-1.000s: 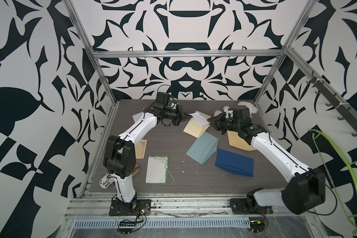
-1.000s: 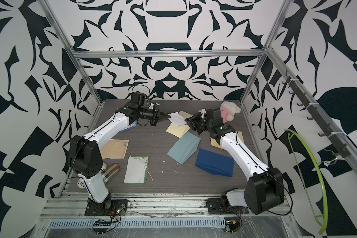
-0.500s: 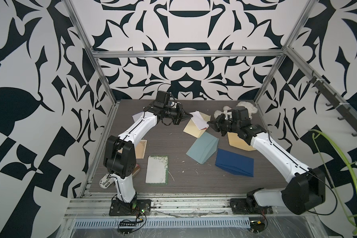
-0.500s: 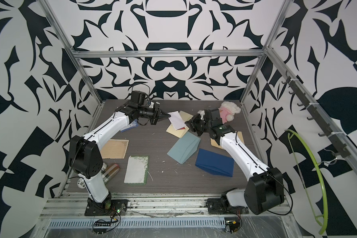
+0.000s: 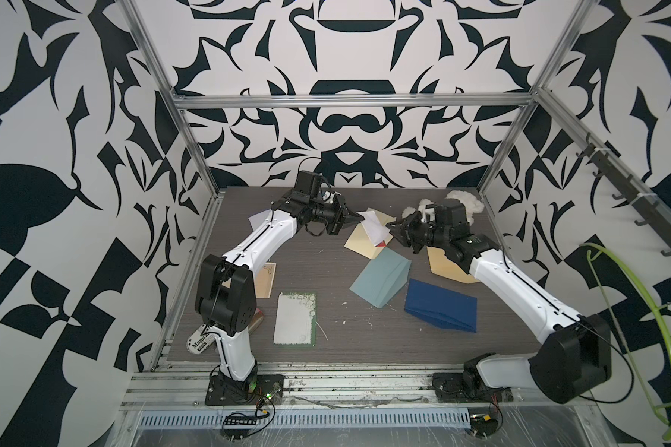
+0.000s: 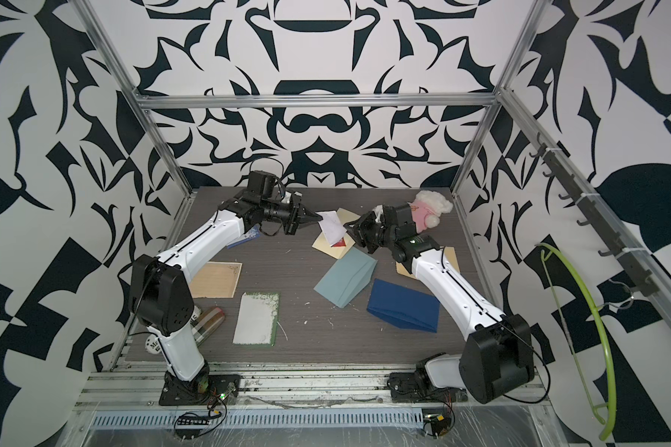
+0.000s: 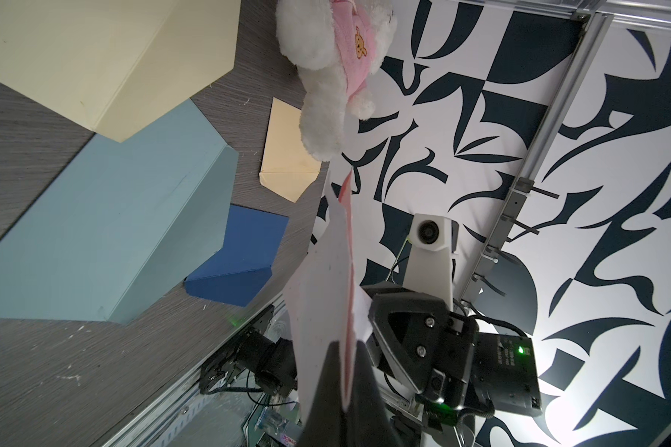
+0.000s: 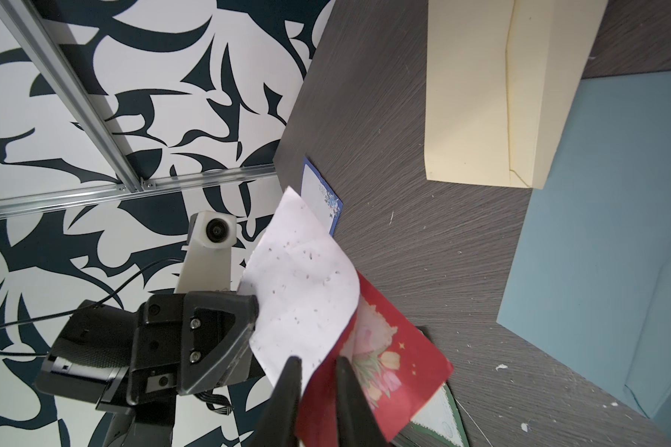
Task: Take the letter paper out of the envelope
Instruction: Unfold the letter paper.
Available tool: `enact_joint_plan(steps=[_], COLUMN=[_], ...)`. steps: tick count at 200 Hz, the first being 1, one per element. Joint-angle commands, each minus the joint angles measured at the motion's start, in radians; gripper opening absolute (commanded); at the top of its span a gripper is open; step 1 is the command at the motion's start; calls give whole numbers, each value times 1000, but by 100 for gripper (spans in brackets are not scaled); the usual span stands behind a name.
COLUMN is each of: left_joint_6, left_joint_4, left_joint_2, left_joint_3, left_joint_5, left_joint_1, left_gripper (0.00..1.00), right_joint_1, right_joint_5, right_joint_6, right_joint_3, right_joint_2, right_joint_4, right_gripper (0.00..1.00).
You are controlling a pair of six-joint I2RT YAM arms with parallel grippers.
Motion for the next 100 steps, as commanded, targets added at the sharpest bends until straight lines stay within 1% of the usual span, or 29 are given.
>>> enact_joint_plan(steps=[1,56,74,93,100], left_joint_6=[-3,-8,-8,-8,-7], left_joint_4=[11,21,21,21,24], left_joint_2=[9,9,12,12,12], left_joint_3=[15,9,14,9,5], left_joint_5=[3,3,4,5,5], left_joint_1=[-3,-1,-1,-3,-2], left_gripper=[0,0,0,0,0], right_joint_1=[7,7,7,7,7], right_joint_5=[-1,1,6,16,20], right_joint_6=[-3,-1,5,5,5], right_joint_3=[-14,-11,-14,-8,-6], right_joint_2=[-40,-35,-36,-37,-37], right_joint_4=[31,26,35,43,46], right_gripper=[21,20,12,9,5])
